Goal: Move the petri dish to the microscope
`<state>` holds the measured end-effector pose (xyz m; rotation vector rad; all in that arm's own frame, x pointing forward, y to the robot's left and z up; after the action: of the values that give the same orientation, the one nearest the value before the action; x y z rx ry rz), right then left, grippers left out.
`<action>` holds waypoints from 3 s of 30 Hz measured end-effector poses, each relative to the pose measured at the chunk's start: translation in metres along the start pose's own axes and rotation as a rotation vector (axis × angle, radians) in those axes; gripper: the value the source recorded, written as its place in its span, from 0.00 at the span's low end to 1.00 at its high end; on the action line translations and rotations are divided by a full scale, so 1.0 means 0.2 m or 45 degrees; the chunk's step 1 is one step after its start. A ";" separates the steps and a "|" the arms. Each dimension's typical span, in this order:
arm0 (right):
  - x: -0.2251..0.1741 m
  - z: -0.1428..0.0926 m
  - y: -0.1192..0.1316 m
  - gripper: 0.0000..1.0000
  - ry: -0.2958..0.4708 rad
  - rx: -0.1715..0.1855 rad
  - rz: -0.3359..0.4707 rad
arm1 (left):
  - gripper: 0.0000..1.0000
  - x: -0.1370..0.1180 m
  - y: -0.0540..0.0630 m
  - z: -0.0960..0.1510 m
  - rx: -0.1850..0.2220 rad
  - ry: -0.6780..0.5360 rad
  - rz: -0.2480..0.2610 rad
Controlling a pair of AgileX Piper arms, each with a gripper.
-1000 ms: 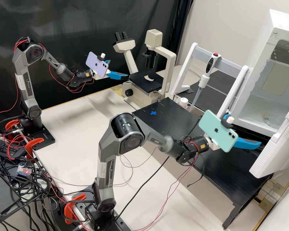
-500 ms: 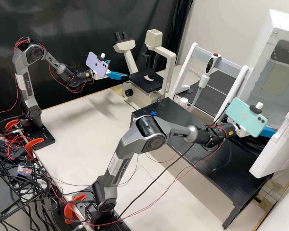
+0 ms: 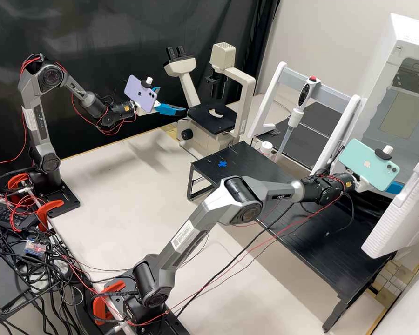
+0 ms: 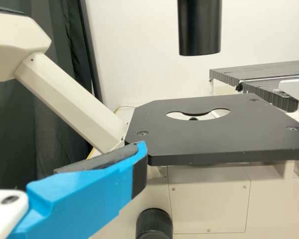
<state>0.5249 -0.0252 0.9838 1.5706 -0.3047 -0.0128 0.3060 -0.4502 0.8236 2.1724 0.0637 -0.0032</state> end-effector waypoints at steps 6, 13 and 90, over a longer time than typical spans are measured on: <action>0.03 0.03 -0.02 1.00 -0.017 0.003 -0.012 | 1.00 0.00 0.00 0.00 0.000 0.000 0.000; 0.04 0.04 -0.04 0.00 -0.021 0.001 -0.018 | 1.00 0.00 0.00 0.00 0.000 0.000 0.000; 0.00 0.07 0.01 1.00 0.009 -0.084 -0.121 | 1.00 0.00 0.00 0.00 0.000 0.000 0.000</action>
<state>0.5213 -0.0395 0.9849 1.5183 -0.2221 -0.0901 0.3060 -0.4502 0.8236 2.1724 0.0637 -0.0032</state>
